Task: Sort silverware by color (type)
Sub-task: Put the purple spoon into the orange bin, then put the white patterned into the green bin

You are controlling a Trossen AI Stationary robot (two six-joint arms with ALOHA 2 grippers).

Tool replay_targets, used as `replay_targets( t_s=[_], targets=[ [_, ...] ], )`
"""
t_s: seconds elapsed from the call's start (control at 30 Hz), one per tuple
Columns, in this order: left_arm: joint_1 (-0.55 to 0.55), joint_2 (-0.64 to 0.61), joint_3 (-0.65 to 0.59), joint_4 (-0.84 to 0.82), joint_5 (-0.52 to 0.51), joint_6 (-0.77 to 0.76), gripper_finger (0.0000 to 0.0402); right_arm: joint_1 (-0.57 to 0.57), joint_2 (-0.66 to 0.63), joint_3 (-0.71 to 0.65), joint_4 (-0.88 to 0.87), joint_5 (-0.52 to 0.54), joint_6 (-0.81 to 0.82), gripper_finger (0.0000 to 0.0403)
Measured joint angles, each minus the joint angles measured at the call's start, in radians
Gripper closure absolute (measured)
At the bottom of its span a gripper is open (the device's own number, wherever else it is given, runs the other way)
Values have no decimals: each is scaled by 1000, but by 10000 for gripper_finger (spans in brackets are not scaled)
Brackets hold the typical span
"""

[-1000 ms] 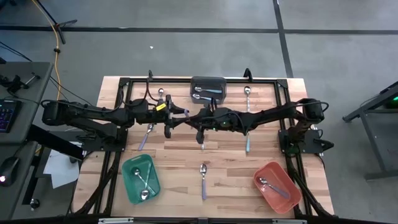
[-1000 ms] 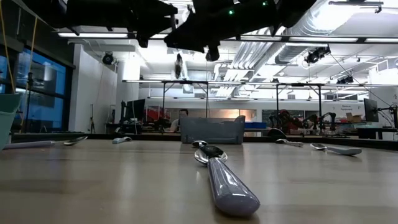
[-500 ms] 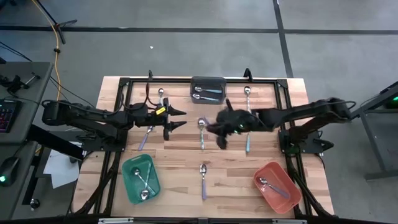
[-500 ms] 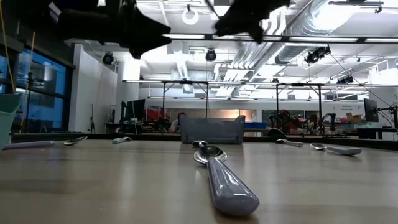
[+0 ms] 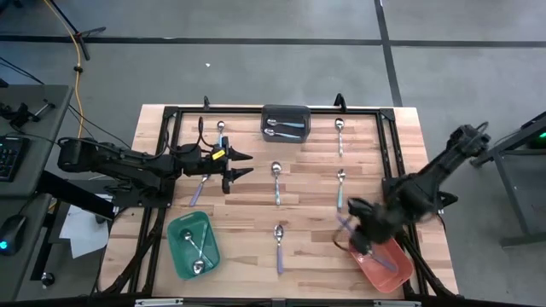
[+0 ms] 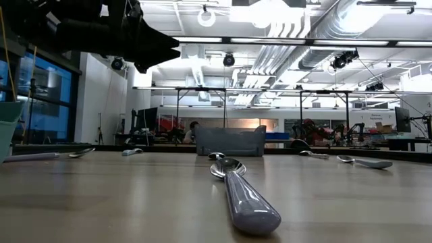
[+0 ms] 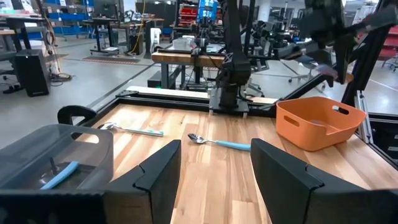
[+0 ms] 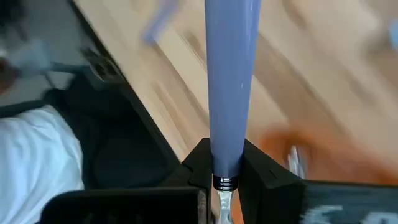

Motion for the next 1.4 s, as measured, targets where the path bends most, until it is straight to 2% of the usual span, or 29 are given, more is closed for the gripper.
replay_targets(
  t_s=[0.13,0.3,0.53,0.67,0.8,1.0,1.13,1.27,1.4],
  targets=[
    [0,0,0,0,0,-3,218,145,25,-16,-66,0,248,383],
    [0,0,0,0,0,-24,218,241,73,-82,-62,-14,377,382],
    [0,0,0,-1,0,-34,218,271,121,-235,77,-138,445,382],
    [0,0,0,-1,1,-42,218,271,126,-311,186,-147,449,382],
    [-6,0,1,-24,1,-42,218,271,126,-341,206,-147,481,369],
    [-22,0,1,-104,5,-41,218,271,126,-287,125,-148,455,303],
    [-38,0,1,-139,5,-32,218,268,124,-200,21,-148,424,287],
    [-69,0,0,-121,5,-23,218,233,106,-129,-39,-141,362,313],
    [-93,0,0,-86,7,9,225,155,88,-107,-55,-60,144,375]
  ],
)
